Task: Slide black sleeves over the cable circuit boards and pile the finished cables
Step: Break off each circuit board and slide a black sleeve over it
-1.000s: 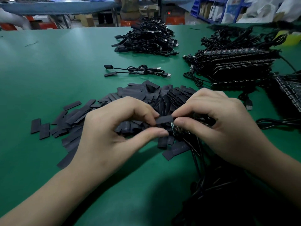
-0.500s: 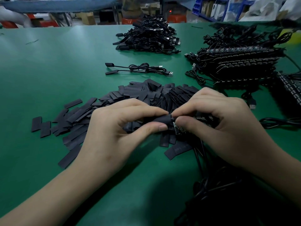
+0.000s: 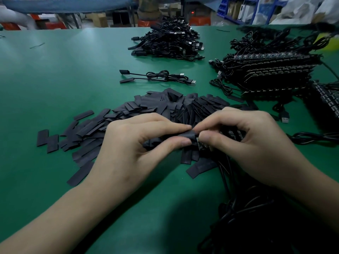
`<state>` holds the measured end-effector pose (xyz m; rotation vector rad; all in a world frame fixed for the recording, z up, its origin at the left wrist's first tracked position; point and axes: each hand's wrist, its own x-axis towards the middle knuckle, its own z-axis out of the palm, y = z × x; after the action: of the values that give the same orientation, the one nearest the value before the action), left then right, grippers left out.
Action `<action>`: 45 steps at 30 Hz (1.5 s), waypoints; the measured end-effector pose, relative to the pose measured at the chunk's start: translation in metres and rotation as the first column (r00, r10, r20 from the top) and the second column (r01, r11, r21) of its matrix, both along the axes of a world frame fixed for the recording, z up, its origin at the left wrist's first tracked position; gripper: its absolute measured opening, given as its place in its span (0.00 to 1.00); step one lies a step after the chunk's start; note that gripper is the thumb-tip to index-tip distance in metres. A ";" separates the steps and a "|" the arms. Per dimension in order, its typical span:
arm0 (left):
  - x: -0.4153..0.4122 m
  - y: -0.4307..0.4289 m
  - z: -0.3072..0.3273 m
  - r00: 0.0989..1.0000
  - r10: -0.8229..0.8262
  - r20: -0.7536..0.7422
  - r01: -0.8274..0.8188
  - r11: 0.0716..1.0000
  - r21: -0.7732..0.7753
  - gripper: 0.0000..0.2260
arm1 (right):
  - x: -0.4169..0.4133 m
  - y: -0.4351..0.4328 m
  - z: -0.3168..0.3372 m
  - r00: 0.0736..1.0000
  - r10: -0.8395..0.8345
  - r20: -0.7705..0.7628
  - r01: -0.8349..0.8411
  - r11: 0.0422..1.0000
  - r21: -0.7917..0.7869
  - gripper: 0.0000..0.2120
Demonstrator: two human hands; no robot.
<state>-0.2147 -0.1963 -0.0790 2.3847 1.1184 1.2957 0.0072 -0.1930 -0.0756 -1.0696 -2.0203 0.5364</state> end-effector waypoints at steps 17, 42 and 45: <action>0.002 -0.002 0.001 0.996 0.043 0.075 -0.038 0.997 -0.062 0.12 | -0.004 -0.007 0.006 0.994 -0.110 -0.003 0.109 0.985 0.136 0.04; 0.001 0.001 -0.006 0.958 -0.058 0.281 0.143 0.945 -0.295 0.09 | 0.002 -0.003 0.004 0.985 -0.056 0.164 -0.008 0.931 0.366 0.02; 0.001 0.002 -0.007 0.953 -0.056 0.298 0.150 0.941 -0.304 0.09 | 0.002 -0.003 0.004 0.983 -0.081 0.164 0.011 0.921 0.389 0.02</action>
<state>-0.2133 -0.1948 -0.0857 1.9209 1.0130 1.2587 0.0091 -0.1957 -0.0717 -0.9418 -2.1315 0.0074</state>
